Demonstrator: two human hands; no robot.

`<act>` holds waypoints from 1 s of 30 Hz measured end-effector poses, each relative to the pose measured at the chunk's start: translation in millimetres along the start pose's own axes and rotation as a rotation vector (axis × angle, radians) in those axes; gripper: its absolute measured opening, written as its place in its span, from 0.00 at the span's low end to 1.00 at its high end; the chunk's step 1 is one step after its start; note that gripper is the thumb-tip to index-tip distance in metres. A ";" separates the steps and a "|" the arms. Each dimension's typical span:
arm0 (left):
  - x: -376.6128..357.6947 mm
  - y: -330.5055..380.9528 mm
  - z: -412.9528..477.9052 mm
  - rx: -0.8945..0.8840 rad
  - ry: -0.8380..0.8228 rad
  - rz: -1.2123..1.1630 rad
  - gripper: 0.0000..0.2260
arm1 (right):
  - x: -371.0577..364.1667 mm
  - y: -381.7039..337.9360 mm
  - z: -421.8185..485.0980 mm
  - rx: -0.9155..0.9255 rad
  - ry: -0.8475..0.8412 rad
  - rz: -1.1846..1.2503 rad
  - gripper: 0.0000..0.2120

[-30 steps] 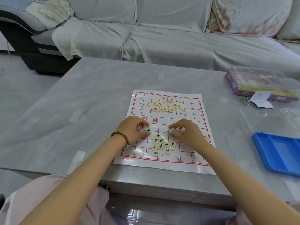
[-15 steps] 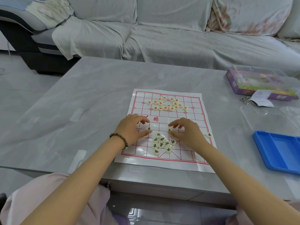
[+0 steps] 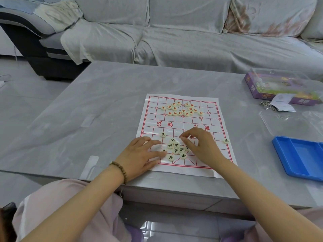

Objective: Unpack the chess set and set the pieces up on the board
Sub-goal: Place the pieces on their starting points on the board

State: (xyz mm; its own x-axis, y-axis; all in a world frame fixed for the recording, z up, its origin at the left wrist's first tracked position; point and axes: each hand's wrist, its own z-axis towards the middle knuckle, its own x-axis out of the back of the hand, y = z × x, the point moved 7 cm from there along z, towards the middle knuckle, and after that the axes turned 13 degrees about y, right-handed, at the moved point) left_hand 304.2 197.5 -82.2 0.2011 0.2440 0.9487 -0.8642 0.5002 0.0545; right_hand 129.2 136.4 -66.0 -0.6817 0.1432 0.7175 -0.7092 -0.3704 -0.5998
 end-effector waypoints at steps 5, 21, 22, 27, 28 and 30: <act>6.2 -11.1 18.5 0.207 0.048 -0.138 0.19 | -6.2 -7.1 -0.9 0.014 0.037 -0.013 0.09; 8.1 -75.1 22.1 0.702 0.296 -0.459 0.11 | -46.6 -9.7 -33.1 0.296 -0.304 -0.277 0.28; 4.5 -83.3 20.4 0.762 0.305 -0.500 0.10 | -47.2 -9.3 -33.4 0.292 -0.304 -0.271 0.28; -13.8 -99.2 22.3 0.784 0.184 -0.517 0.11 | -47.8 -7.9 -34.6 0.284 -0.300 -0.238 0.27; -15.1 -99.9 22.5 0.781 0.174 -0.516 0.11 | -47.7 -7.5 -34.4 0.282 -0.298 -0.234 0.26; -15.3 -100.0 21.9 0.769 0.167 -0.514 0.10 | -47.9 -7.2 -34.2 0.278 -0.299 -0.227 0.26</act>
State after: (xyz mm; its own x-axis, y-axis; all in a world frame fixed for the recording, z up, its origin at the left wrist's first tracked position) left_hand 377.4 125.6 -95.4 0.6550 0.2914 0.6972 -0.7062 -0.0922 0.7020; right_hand 160.8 163.6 -108.1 -0.4045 -0.0068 0.9145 -0.7315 -0.5978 -0.3279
